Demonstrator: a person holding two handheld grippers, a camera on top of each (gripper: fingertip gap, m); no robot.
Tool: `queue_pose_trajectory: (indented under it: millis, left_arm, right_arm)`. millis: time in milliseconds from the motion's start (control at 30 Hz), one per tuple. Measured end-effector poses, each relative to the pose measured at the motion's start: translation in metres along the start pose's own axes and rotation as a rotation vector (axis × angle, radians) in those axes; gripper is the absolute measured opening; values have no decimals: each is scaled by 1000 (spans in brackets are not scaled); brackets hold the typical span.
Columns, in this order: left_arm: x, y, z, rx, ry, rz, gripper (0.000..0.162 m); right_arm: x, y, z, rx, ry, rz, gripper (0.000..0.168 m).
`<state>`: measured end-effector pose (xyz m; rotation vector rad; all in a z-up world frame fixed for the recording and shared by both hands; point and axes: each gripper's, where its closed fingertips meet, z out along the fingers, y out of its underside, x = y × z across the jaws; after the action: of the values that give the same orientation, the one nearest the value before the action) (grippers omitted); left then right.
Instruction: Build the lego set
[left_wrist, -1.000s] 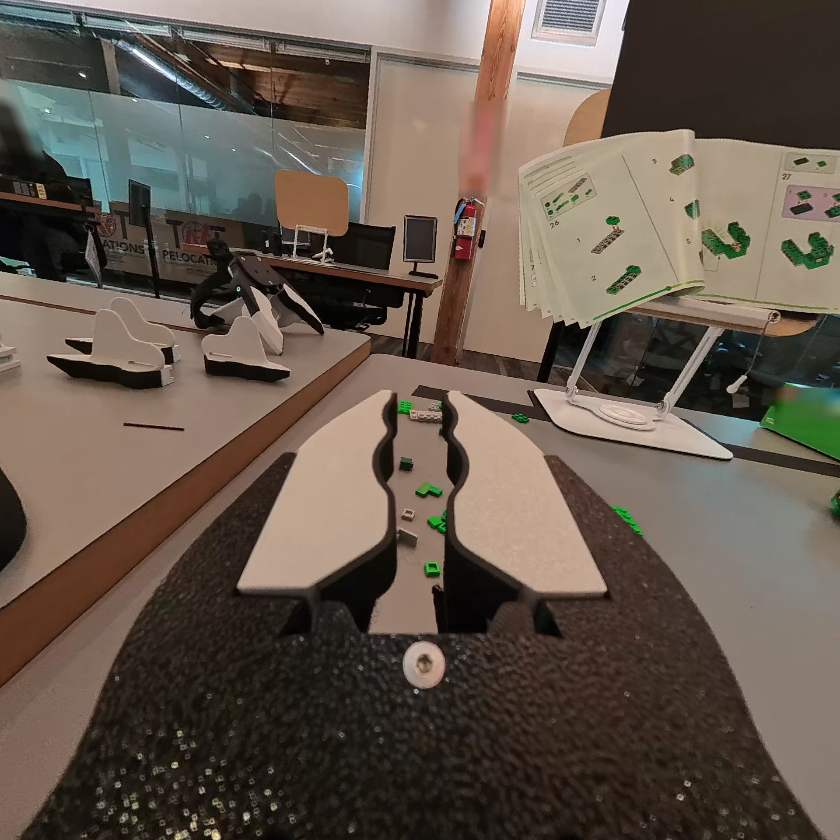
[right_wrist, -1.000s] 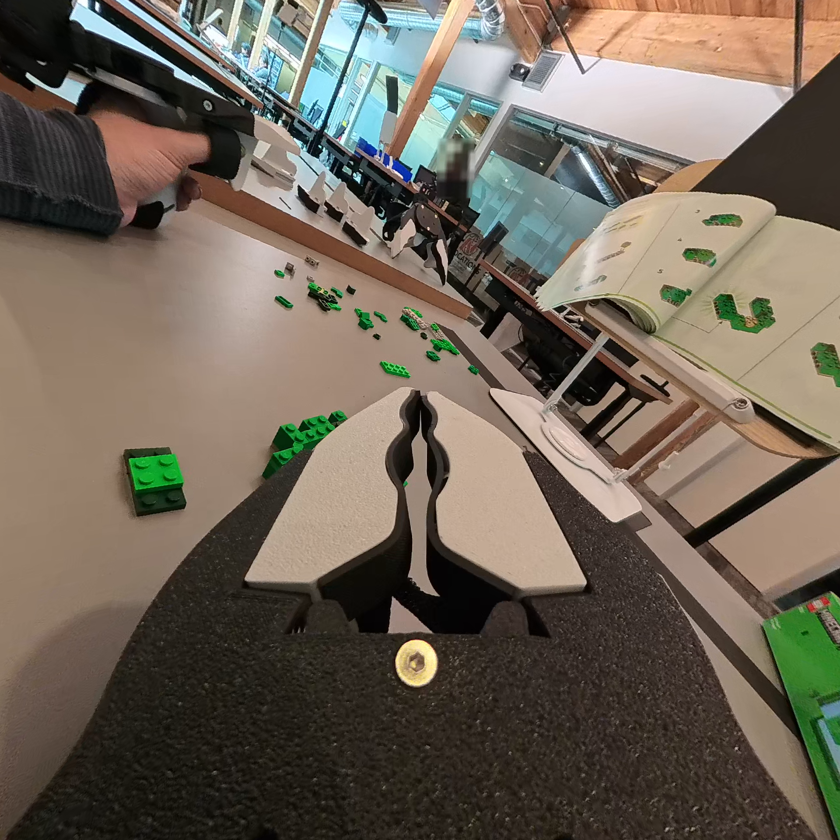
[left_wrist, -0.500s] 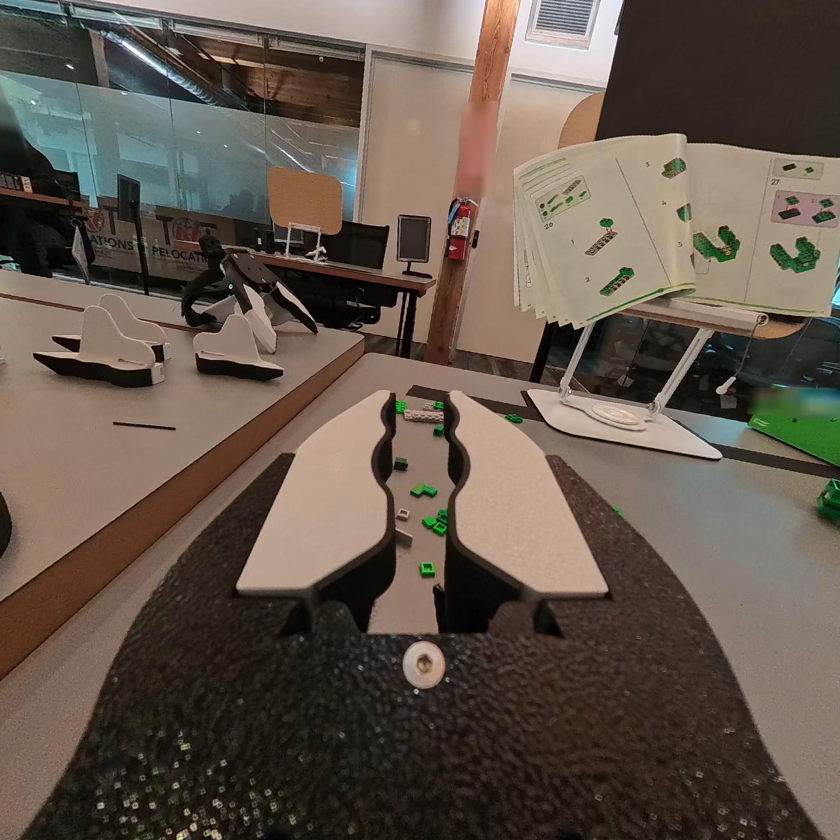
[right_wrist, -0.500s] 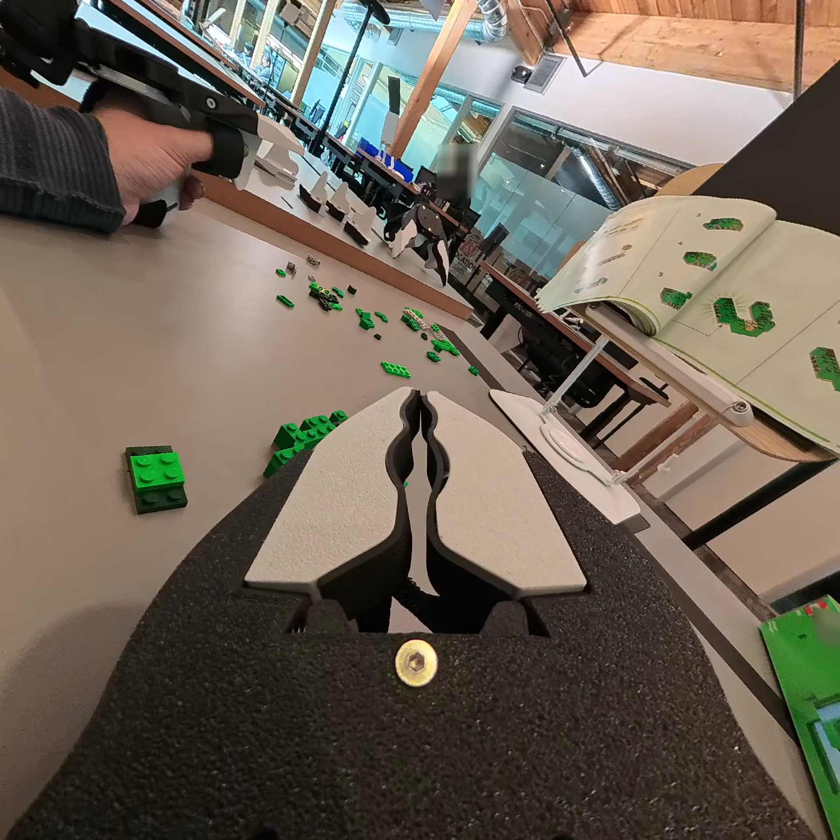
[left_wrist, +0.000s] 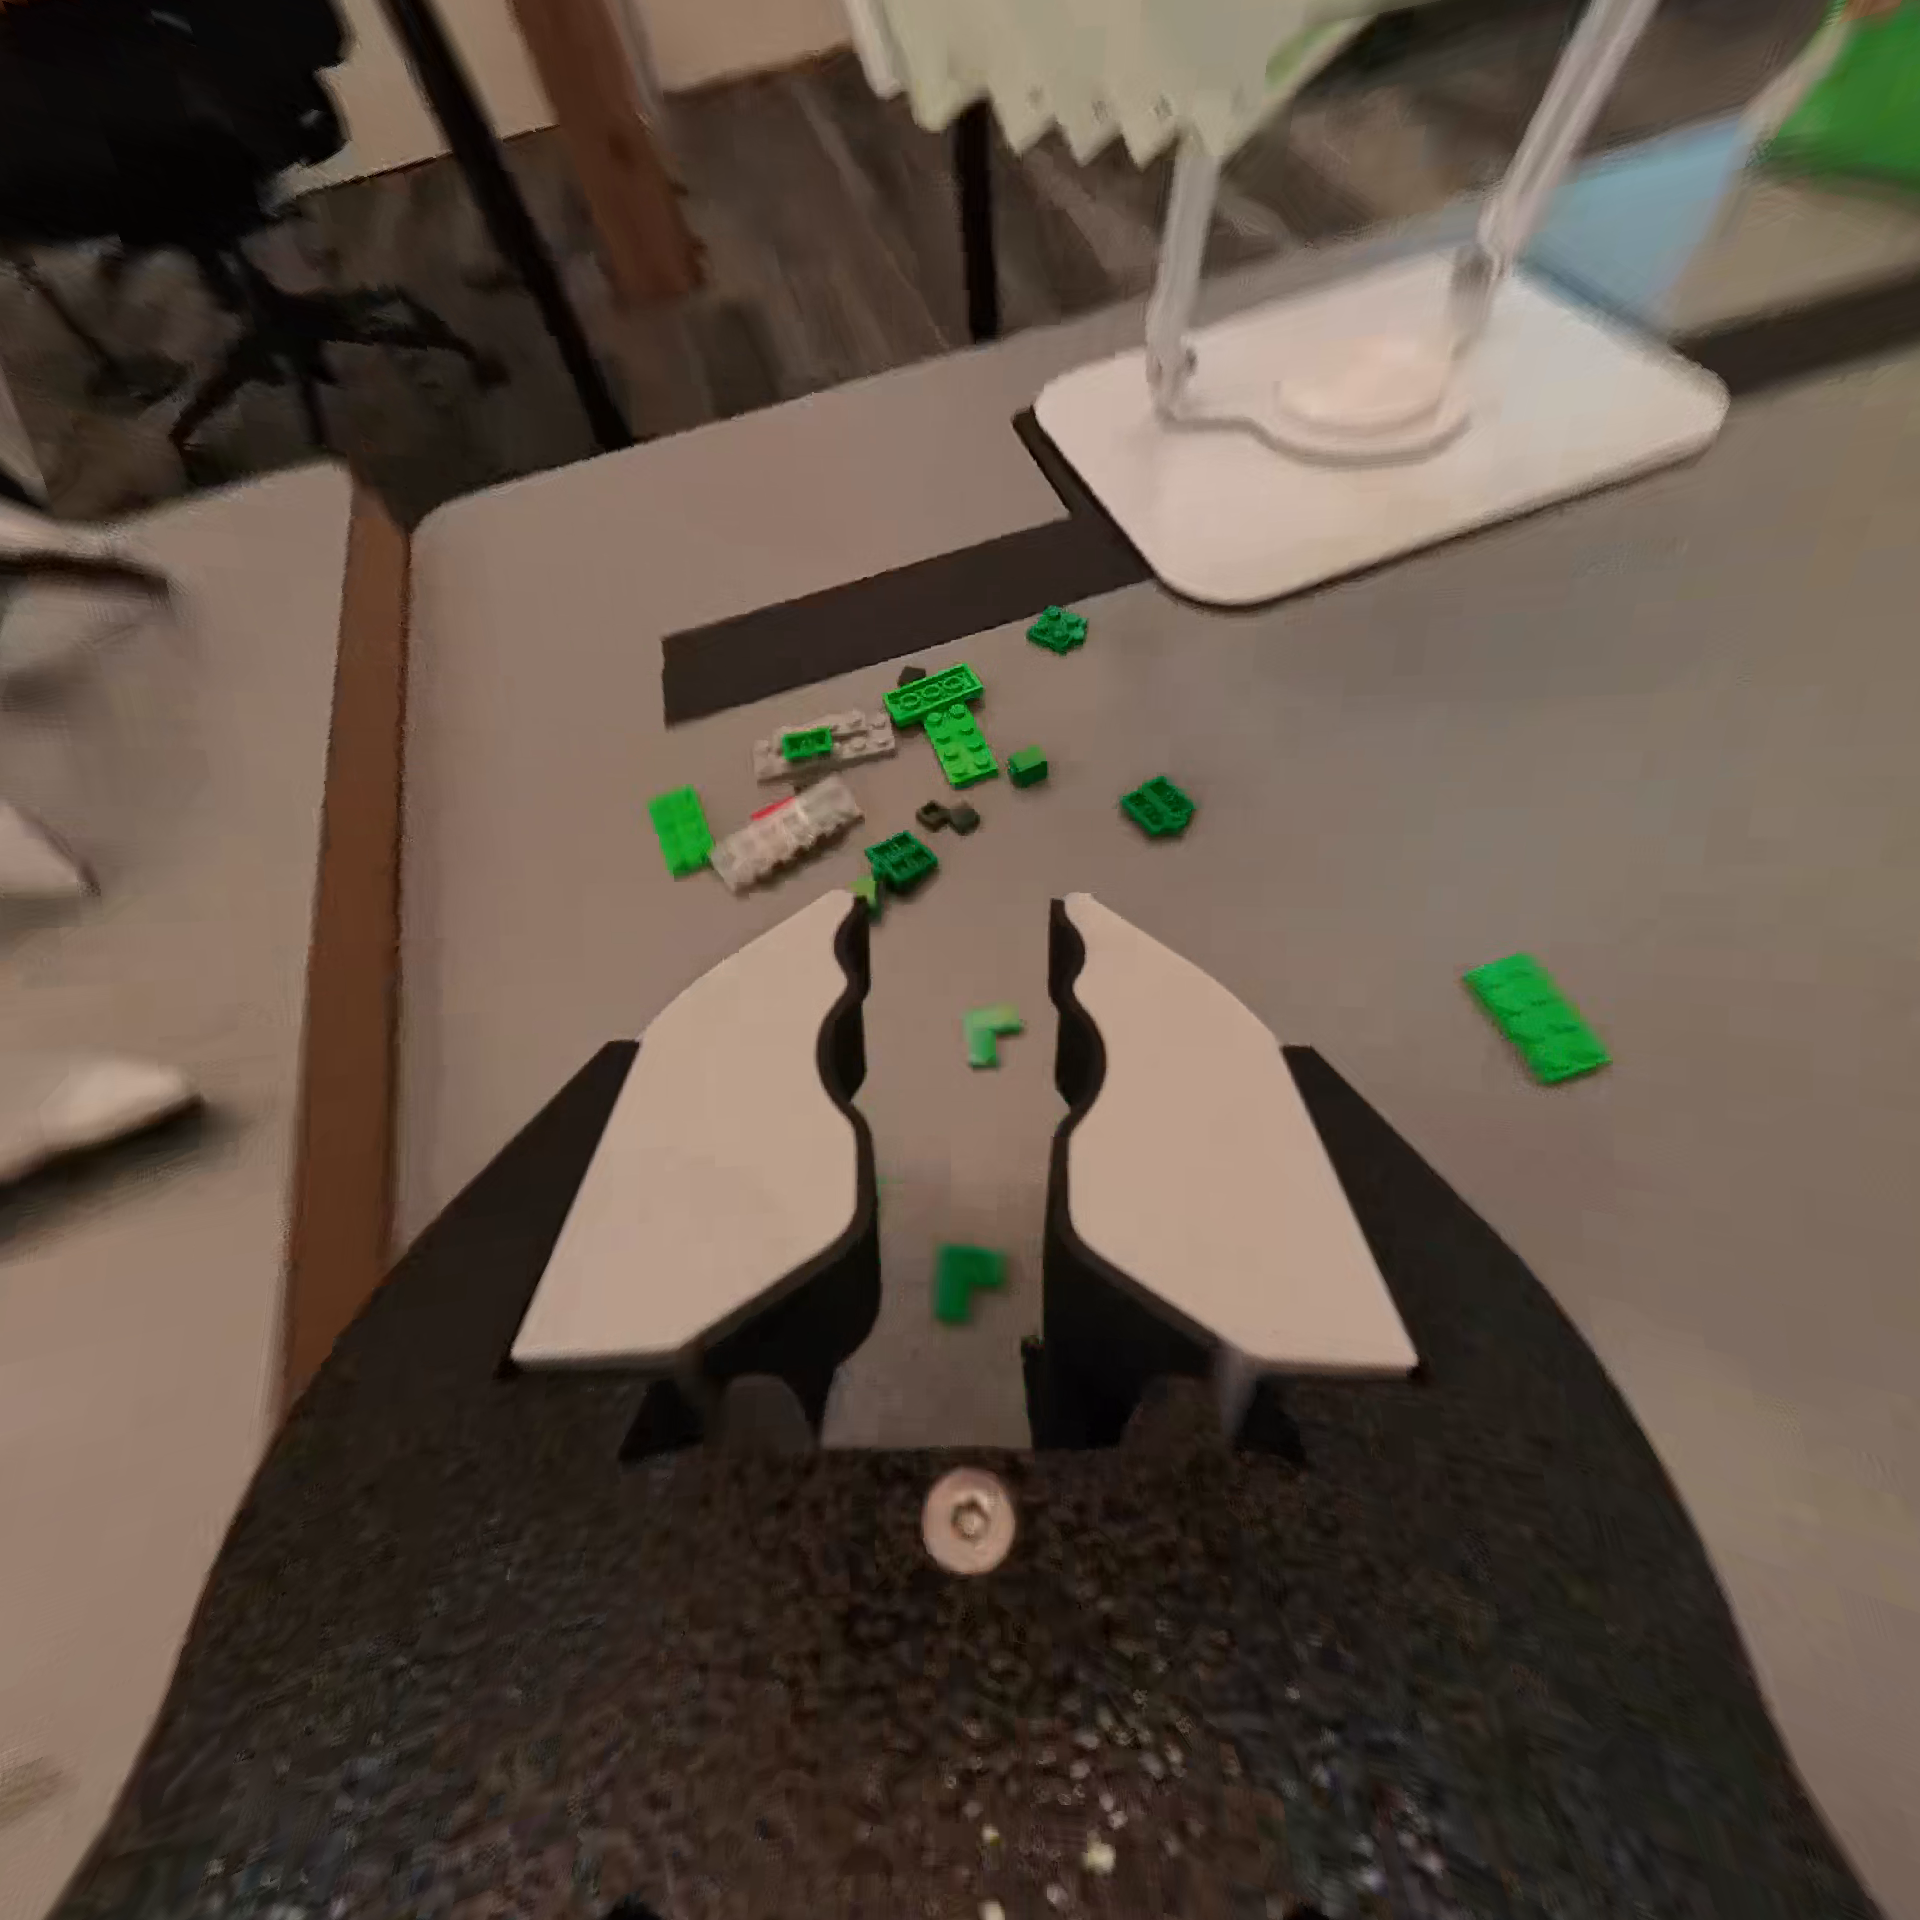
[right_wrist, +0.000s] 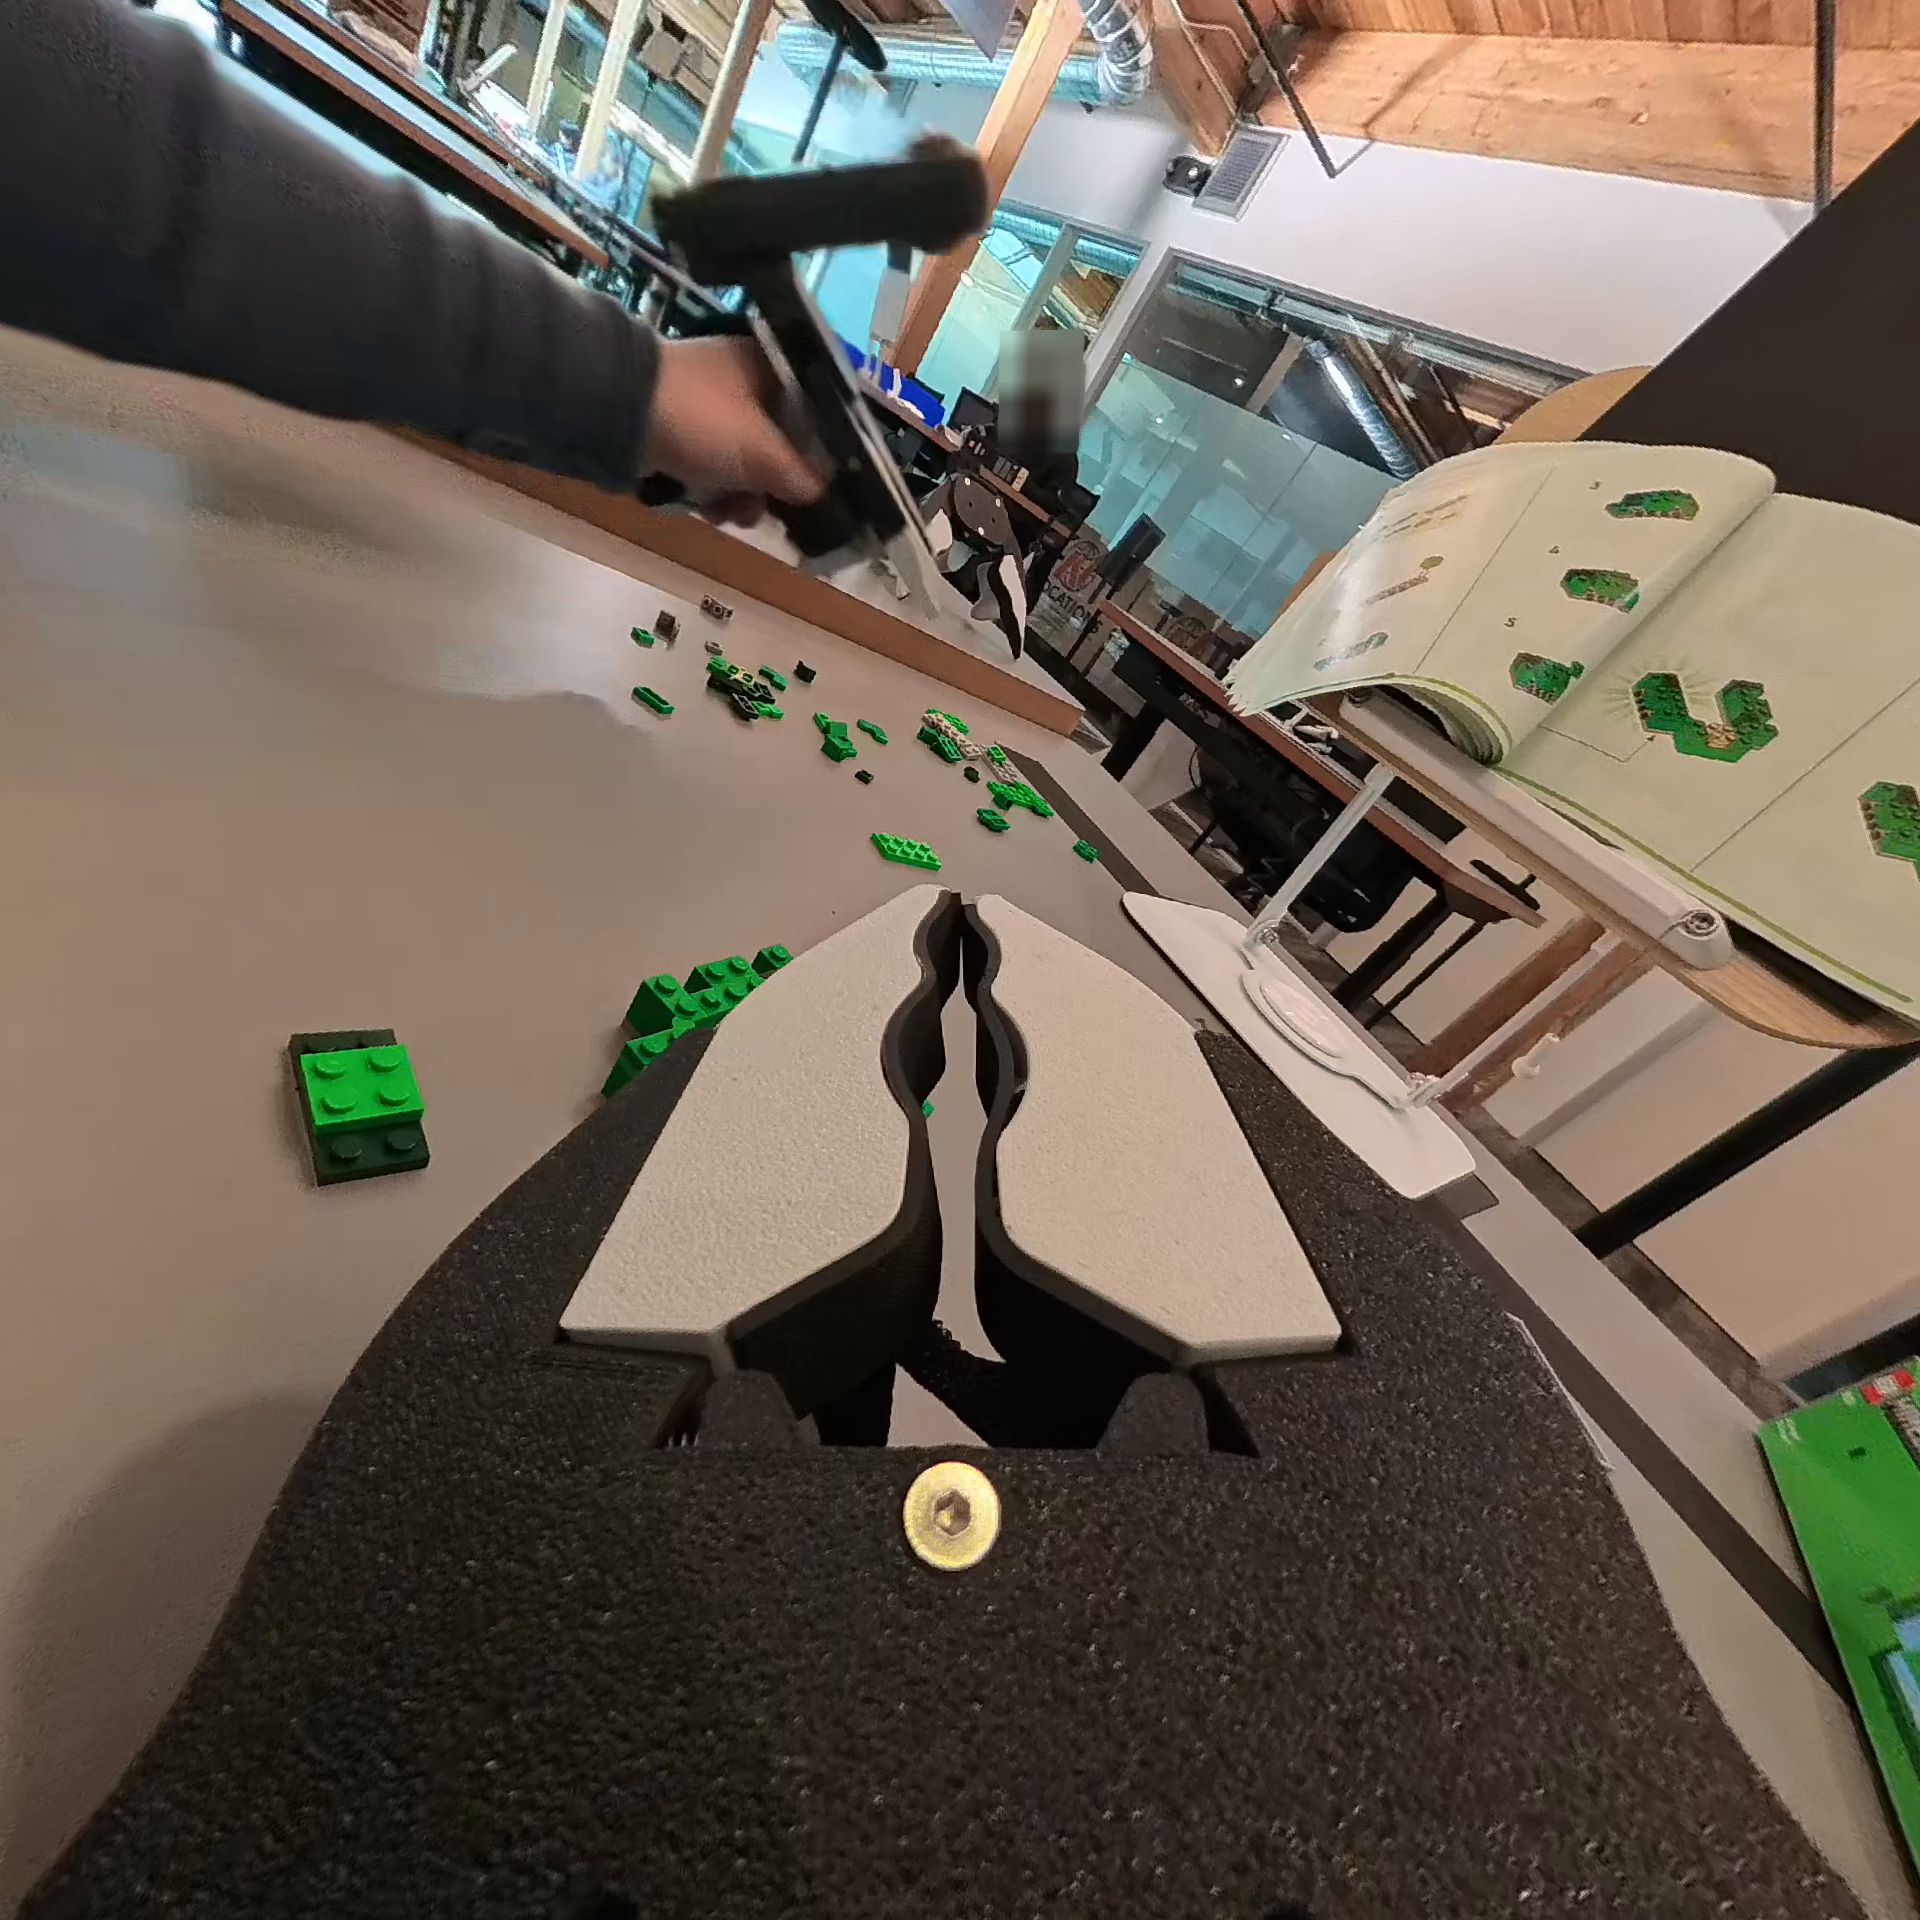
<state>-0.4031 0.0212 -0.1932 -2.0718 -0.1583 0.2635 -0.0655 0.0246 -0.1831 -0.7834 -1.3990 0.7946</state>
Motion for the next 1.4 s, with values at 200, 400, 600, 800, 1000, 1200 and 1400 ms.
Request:
queue_pose_trajectory:
  millis: [200, 400, 600, 800, 1000, 1200, 1400]
  left_arm:
    - [-28, 18, 61, -341, 75, 563, 31]
    - [-50, 38, 90, -513, 91, 745, 21]
    - [-53, 38, 100, -550, 154, 775, 15]
    - [-56, 40, 103, -597, 182, 823, 9]
    - [-58, 38, 86, -596, 169, 773, 8]
    - [-60, 52, 50, -654, 207, 719, 8]
    - [-62, 72, 37, -731, 212, 666, 9]
  right_arm:
    - [1, 0, -1, 6, -2, 15, 0]
    - [3, -1, -1, 13, -2, 38, 0]
    - [5, -1, -1, 17, 0, 59, 0]
    - [5, -1, -1, 20, 0, 65, 0]
    - [5, -1, -1, 21, 0, 64, 0]
    - [5, -2, -1, 22, -2, 61, 0]
    - [5, -2, -1, 20, 1, 57, 0]
